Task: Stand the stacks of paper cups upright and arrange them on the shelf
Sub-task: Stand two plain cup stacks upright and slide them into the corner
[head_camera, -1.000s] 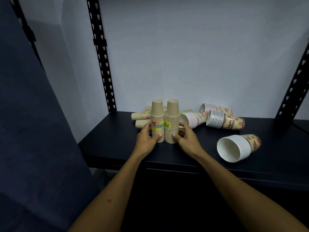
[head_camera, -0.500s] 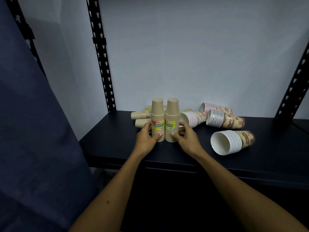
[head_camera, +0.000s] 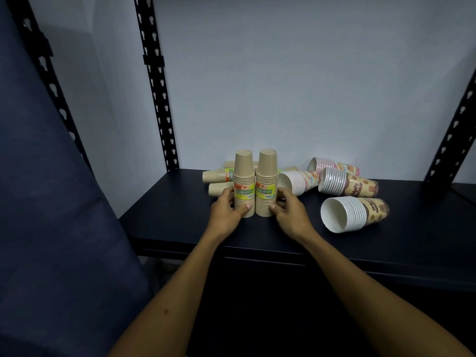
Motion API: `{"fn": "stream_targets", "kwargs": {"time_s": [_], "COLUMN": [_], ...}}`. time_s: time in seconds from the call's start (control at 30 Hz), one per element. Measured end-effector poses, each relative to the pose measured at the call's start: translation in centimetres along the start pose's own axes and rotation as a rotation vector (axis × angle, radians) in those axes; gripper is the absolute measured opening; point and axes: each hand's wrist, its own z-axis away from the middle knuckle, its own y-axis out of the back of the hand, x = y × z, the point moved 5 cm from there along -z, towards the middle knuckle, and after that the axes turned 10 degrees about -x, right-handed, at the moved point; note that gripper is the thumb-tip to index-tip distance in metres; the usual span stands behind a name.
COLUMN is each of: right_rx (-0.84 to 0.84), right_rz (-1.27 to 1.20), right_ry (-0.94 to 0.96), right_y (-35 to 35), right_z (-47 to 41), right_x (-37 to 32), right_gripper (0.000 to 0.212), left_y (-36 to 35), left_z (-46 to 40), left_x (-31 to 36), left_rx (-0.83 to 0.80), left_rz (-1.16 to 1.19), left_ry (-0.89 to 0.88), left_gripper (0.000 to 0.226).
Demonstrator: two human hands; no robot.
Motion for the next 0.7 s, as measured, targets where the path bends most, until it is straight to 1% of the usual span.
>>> {"fn": "stream_targets", "kwargs": {"time_s": [0.1, 0.3, 0.47, 0.6, 0.7], "right_rx": [-0.004, -0.003, -0.015, 0.017, 0.007], "right_rz": [-0.004, -0.018, 0.021, 0.018, 0.023], "right_ry": [0.011, -0.066, -0.016, -0.045, -0.036], "right_y": [-0.18, -0.03, -0.19, 0.02, 0.0], "right_z": [-0.05, -0.12, 0.04, -0.02, 0.03], "right_x": [-0.23, 0.52, -0.2, 0.04, 0.09], "right_gripper": [0.045, 0.058, 0.045, 0.043, 0.044], "left_y": [0.01, 0.02, 0.08, 0.02, 0.02], "left_z": [0.11, 0.04, 0.07, 0.1, 0.11], "left_x": [0.13, 0.06, 0.03, 0.18, 0.11], "left_rx": [0.001, -0.002, 0.003, -0.001, 0.0], "left_rz": [0.008, 0.006, 0.001, -0.001, 0.0], "left_ry": [-0.003, -0.001, -0.005, -0.008, -0.005], "left_gripper": [0.056, 0.057, 0.057, 0.057, 0.058]}}
